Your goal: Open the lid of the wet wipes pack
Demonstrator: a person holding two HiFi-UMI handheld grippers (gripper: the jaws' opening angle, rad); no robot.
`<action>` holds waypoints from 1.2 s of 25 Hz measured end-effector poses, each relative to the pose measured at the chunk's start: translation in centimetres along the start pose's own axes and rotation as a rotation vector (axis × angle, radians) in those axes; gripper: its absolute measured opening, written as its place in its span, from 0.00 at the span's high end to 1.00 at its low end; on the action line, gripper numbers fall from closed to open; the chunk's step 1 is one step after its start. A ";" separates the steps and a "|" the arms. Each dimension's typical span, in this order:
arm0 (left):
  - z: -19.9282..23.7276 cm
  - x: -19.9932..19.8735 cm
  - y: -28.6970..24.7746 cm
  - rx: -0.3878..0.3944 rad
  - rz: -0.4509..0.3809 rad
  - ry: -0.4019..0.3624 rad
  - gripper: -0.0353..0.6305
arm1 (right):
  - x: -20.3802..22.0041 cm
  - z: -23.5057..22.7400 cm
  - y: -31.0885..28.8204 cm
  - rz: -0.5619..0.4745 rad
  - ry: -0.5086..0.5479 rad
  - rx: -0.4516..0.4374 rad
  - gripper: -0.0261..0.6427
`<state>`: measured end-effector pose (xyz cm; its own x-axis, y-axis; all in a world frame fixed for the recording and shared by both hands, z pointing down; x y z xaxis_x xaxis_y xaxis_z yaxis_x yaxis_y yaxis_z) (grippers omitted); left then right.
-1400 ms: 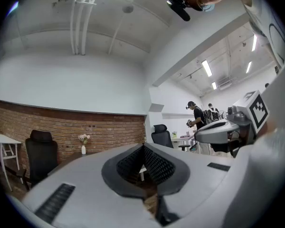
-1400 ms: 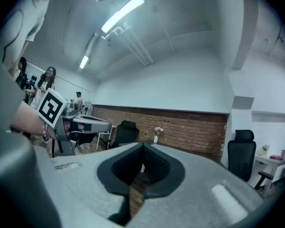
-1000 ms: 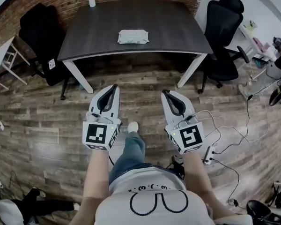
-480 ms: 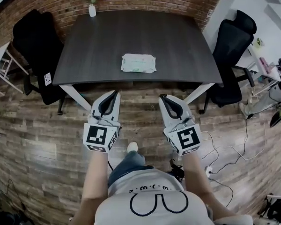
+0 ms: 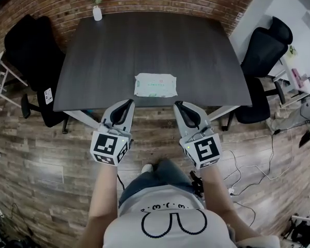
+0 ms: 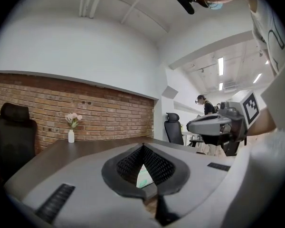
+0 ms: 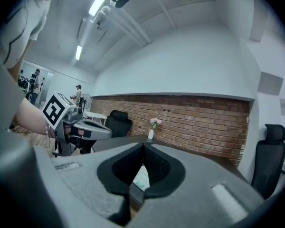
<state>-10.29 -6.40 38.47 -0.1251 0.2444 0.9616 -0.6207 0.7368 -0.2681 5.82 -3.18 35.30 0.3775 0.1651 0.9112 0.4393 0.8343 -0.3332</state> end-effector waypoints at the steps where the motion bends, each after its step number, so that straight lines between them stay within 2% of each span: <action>1: 0.4 0.1 -0.8 -0.003 0.008 0.005 0.95 | 0.1 -0.5 -0.8 0.007 0.003 -0.006 0.97; 8: 3.4 0.4 -6.2 -0.027 0.070 0.063 0.94 | 0.6 -4.9 -5.9 0.035 0.009 -0.037 0.97; 10: 4.0 0.4 -7.8 -0.024 0.085 0.078 0.88 | 0.7 -6.4 -7.3 0.038 0.001 -0.048 0.94; 13: 4.6 0.6 -10.4 -0.022 0.126 0.084 0.71 | 0.9 -8.4 -9.5 0.048 -0.004 -0.087 0.79; 15: 5.1 1.0 -11.9 -0.028 0.155 0.085 0.64 | 1.4 -9.5 -11.1 0.066 -0.002 -0.122 0.73; 23: 6.1 2.9 -16.2 -0.041 0.286 0.055 0.63 | 4.2 -12.2 -16.1 0.145 0.017 -0.254 0.72; 30: 6.8 6.3 -18.3 0.002 0.404 0.070 0.63 | 7.6 -10.5 -20.0 0.256 0.029 -0.378 0.72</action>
<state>-5.01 -22.67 49.87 -0.3064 0.5560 0.7727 -0.5340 0.5715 -0.6230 8.46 -24.12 46.36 0.5327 0.3218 0.7828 0.5934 0.5174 -0.6165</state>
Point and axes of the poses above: the fingertips, and each gripper's own axes: y backward along the fingers, z to its left, x out of its underside, the point moved 4 cm from there along y, backward along the fingers, and after that the axes turned 12 degrees about z, right-handed, at the moved point
